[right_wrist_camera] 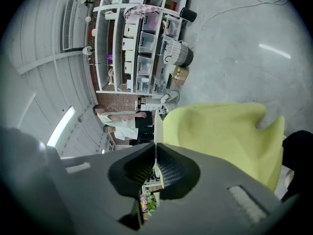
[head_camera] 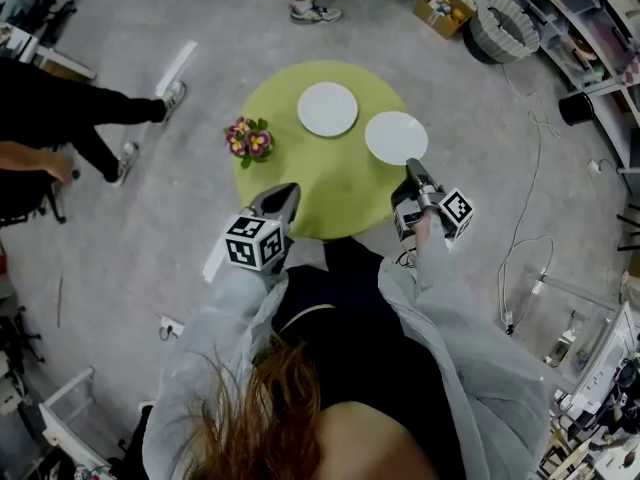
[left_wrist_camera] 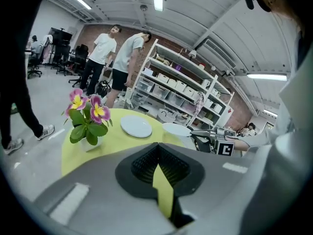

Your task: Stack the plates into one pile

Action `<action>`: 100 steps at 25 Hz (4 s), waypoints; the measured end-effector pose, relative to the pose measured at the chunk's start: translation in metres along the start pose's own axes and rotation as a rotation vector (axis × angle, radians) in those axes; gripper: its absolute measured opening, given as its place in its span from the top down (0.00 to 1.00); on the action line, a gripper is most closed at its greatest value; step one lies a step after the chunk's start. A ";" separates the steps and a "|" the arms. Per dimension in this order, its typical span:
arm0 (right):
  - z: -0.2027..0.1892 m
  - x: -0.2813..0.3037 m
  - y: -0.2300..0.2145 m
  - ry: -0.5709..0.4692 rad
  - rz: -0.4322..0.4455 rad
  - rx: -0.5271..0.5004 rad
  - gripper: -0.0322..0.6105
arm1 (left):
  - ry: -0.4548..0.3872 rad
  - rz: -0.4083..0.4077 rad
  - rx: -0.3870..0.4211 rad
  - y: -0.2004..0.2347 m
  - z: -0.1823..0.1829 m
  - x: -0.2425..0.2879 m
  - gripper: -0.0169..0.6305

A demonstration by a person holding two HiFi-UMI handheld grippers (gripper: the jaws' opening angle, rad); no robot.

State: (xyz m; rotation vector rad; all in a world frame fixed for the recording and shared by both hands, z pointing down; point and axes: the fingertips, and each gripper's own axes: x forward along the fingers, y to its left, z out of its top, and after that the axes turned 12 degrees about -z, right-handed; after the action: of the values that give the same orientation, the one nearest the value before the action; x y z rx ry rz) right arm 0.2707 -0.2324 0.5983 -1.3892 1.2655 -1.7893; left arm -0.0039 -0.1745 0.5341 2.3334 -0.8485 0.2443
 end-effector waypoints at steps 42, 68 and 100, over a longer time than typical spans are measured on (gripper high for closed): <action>-0.097 0.164 0.021 0.335 -0.236 -0.143 0.72 | -0.167 0.379 -0.223 0.024 -0.044 -0.121 0.95; -0.100 0.186 0.068 0.351 -0.348 -0.182 0.04 | -0.154 0.323 -0.180 0.023 -0.038 -0.118 0.95; -0.136 0.049 0.121 0.343 -0.018 -0.380 0.15 | -0.117 0.089 0.015 0.000 -0.011 -0.106 0.95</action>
State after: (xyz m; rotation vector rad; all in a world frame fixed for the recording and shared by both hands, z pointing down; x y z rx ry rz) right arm 0.1124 -0.2772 0.5063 -1.3198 1.8566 -1.9277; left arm -0.0862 -0.1132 0.5039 2.3448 -1.0125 0.1534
